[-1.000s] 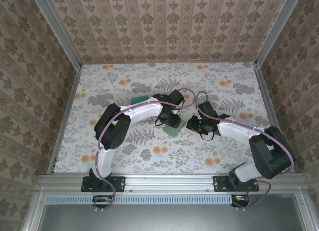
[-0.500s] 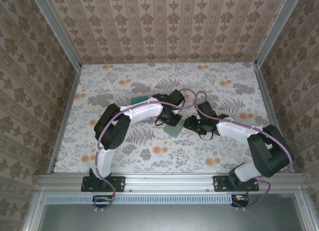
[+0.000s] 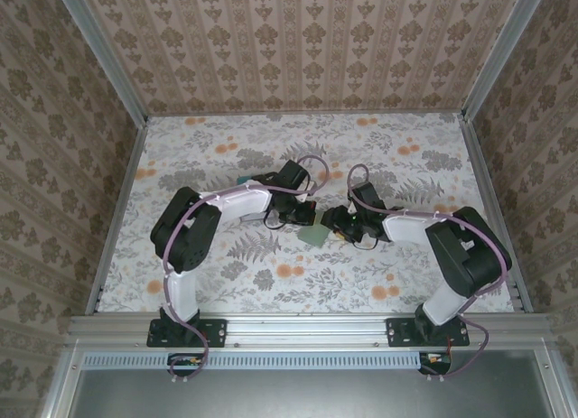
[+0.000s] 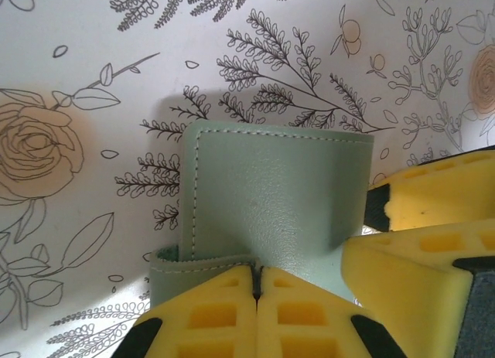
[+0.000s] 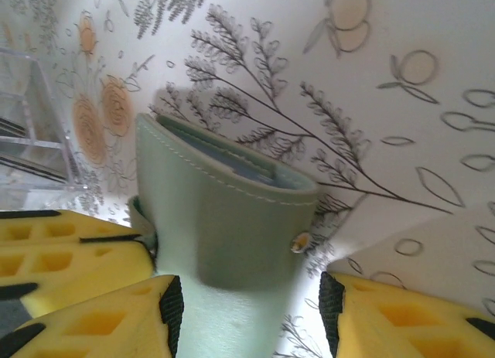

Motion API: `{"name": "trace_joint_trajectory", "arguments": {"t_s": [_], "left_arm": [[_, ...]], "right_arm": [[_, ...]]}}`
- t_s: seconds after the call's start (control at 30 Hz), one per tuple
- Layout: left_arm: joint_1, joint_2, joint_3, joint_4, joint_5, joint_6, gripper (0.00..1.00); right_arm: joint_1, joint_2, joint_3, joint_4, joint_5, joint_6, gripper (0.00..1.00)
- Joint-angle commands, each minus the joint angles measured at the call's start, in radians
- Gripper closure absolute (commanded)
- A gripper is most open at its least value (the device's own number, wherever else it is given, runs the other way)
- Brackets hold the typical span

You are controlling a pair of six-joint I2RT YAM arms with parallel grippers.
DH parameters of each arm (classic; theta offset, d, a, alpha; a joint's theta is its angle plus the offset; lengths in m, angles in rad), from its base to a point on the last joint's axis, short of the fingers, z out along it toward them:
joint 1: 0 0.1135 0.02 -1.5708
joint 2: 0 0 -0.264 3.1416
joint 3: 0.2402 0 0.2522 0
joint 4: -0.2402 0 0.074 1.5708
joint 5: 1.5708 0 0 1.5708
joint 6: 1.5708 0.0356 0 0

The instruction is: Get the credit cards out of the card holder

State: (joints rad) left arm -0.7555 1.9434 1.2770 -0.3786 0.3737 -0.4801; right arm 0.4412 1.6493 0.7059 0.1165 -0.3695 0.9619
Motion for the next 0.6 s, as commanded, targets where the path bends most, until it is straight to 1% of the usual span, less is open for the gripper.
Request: {"name": "trace_joint_trajectory", "arguments": {"t_s": [0.0,0.1,0.17,0.2,0.27,0.3,0.37,0.4,0.47,0.57], "left_arm": [[0.003,0.003,-0.025,-0.013,0.024,-0.027,1.0],[0.006,0.002,-0.027,-0.002,0.043,-0.029,1.0],[0.008,-0.002,-0.029,0.0,0.049,-0.029,1.0],[0.008,-0.004,-0.032,0.004,0.054,-0.029,1.0],[0.01,-0.01,-0.037,0.013,0.061,-0.029,1.0],[0.011,-0.012,-0.039,0.012,0.061,-0.029,1.0],[0.015,-0.017,-0.042,0.007,0.052,-0.031,1.0],[0.019,-0.021,-0.044,0.001,0.044,-0.032,1.0],[0.031,-0.033,-0.054,-0.012,0.025,-0.034,1.0],[0.051,-0.066,-0.084,-0.031,-0.02,-0.034,1.0]], "right_arm": [[0.001,0.071,0.013,0.092,-0.051,0.043,0.46],[-0.001,0.11,0.014,0.145,-0.077,0.073,0.46],[-0.001,0.124,0.014,0.155,-0.079,0.081,0.49],[-0.001,0.127,0.015,0.155,-0.079,0.083,0.53],[-0.001,0.125,0.016,0.153,-0.077,0.081,0.64],[-0.001,0.123,0.017,0.144,-0.072,0.078,0.72],[-0.001,0.113,0.027,0.085,-0.05,0.057,0.93],[-0.002,0.109,0.032,0.058,-0.037,0.044,1.0],[-0.009,0.093,0.037,-0.01,0.005,0.026,1.0],[-0.035,0.078,0.022,-0.05,0.023,0.009,1.0]]}}
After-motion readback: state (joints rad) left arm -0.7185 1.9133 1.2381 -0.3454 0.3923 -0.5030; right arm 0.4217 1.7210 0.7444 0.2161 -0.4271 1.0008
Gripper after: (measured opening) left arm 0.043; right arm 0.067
